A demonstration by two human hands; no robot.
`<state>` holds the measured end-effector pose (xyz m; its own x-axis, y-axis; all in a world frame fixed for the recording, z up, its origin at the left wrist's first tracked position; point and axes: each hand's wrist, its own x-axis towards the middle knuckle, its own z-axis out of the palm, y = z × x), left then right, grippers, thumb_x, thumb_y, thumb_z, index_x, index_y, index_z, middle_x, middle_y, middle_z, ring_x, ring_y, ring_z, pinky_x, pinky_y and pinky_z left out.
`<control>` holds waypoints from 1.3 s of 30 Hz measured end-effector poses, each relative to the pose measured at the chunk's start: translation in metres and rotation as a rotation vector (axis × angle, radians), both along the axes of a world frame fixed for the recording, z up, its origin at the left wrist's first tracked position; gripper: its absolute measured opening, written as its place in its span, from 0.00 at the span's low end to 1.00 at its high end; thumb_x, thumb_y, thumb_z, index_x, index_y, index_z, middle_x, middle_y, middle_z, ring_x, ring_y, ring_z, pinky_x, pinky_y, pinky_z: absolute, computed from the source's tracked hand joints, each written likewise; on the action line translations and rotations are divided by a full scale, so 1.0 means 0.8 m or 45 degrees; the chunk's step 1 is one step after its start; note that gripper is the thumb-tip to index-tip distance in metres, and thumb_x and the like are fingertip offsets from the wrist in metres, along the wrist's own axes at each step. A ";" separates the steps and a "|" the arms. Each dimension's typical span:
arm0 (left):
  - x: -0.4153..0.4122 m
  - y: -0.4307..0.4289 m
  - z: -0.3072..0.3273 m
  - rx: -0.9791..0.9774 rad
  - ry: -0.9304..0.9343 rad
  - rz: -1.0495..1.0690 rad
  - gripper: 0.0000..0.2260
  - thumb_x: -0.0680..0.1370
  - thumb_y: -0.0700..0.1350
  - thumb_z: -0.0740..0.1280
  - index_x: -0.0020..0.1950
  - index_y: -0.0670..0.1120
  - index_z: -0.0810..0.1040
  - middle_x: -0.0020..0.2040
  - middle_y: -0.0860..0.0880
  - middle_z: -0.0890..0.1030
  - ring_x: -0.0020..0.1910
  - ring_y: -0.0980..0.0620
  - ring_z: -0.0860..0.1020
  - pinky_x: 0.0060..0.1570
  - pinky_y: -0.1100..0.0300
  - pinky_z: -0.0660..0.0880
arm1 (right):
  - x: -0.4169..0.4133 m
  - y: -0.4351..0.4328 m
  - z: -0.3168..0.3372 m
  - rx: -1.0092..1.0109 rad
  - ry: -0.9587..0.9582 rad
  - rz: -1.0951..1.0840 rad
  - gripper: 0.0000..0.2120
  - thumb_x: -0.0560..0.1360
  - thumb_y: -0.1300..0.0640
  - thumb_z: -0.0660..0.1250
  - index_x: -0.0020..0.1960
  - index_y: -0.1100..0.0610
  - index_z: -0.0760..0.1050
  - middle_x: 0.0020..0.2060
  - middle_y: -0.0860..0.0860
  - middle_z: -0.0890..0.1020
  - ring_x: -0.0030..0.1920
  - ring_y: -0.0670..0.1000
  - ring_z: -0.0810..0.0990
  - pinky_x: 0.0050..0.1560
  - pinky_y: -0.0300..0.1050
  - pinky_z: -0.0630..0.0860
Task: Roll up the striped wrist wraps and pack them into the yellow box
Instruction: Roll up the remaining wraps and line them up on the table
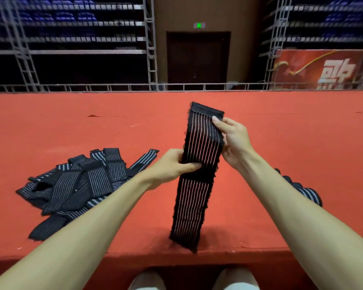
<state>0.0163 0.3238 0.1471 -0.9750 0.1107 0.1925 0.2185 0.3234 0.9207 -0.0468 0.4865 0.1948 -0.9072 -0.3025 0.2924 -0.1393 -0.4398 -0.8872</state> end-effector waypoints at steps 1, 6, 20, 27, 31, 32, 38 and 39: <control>0.003 0.005 0.005 0.072 -0.048 -0.073 0.11 0.77 0.42 0.68 0.59 0.43 0.79 0.58 0.46 0.82 0.59 0.48 0.80 0.62 0.51 0.74 | 0.001 0.003 0.006 -0.024 -0.025 0.013 0.04 0.78 0.61 0.66 0.52 0.62 0.76 0.38 0.53 0.81 0.34 0.50 0.79 0.34 0.42 0.76; 0.012 0.033 0.029 0.273 -0.197 -0.362 0.13 0.76 0.45 0.64 0.59 0.46 0.78 0.56 0.51 0.83 0.57 0.51 0.80 0.60 0.52 0.75 | -0.013 0.020 0.015 -0.016 -0.097 0.043 0.02 0.78 0.63 0.65 0.49 0.62 0.76 0.35 0.54 0.81 0.31 0.50 0.79 0.33 0.42 0.77; -0.086 0.067 -0.153 0.071 -0.406 -0.175 0.12 0.82 0.41 0.60 0.64 0.41 0.74 0.59 0.48 0.81 0.55 0.55 0.80 0.49 0.65 0.77 | -0.135 0.045 -0.157 0.643 -0.096 -0.212 0.04 0.75 0.57 0.71 0.43 0.57 0.78 0.37 0.50 0.80 0.33 0.43 0.77 0.28 0.32 0.70; -0.127 0.026 -0.238 -0.398 -0.242 0.215 0.08 0.81 0.49 0.64 0.48 0.48 0.80 0.48 0.52 0.83 0.51 0.50 0.80 0.57 0.50 0.74 | -0.190 0.016 -0.247 0.654 -0.207 -0.221 0.03 0.75 0.63 0.70 0.45 0.60 0.77 0.33 0.50 0.77 0.22 0.38 0.71 0.22 0.32 0.65; -0.125 0.024 -0.270 -0.689 0.006 0.499 0.12 0.77 0.51 0.68 0.37 0.53 0.68 0.37 0.55 0.70 0.42 0.54 0.68 0.46 0.57 0.60 | -0.209 0.006 -0.293 0.773 -0.245 -0.210 0.06 0.75 0.63 0.71 0.40 0.57 0.76 0.33 0.52 0.79 0.25 0.42 0.76 0.26 0.34 0.72; -0.127 0.025 -0.273 -0.700 0.035 0.513 0.11 0.77 0.51 0.68 0.40 0.53 0.68 0.38 0.56 0.69 0.42 0.54 0.68 0.46 0.58 0.59 | -0.210 0.003 -0.303 0.813 -0.226 -0.232 0.07 0.75 0.62 0.71 0.40 0.57 0.76 0.33 0.52 0.80 0.25 0.42 0.77 0.28 0.34 0.74; -0.131 0.024 -0.276 -0.643 0.081 0.562 0.13 0.75 0.52 0.70 0.55 0.54 0.71 0.47 0.58 0.69 0.50 0.57 0.69 0.53 0.59 0.65 | -0.214 -0.016 -0.326 1.184 0.049 -0.549 0.07 0.73 0.54 0.73 0.41 0.52 0.76 0.31 0.46 0.80 0.31 0.45 0.81 0.39 0.40 0.75; -0.131 0.024 -0.278 -0.684 0.105 0.536 0.10 0.76 0.52 0.70 0.54 0.53 0.75 0.48 0.58 0.70 0.51 0.57 0.69 0.53 0.59 0.65 | -0.214 -0.017 -0.328 1.243 0.103 -0.597 0.06 0.73 0.54 0.73 0.45 0.53 0.77 0.35 0.48 0.79 0.36 0.48 0.81 0.42 0.42 0.74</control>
<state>-0.0885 0.3433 -0.0751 -0.9405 -0.1738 0.2921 0.0363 0.8031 0.5947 -0.2182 0.4728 -0.0674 -0.9819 -0.0656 0.1777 -0.1835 0.5628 -0.8060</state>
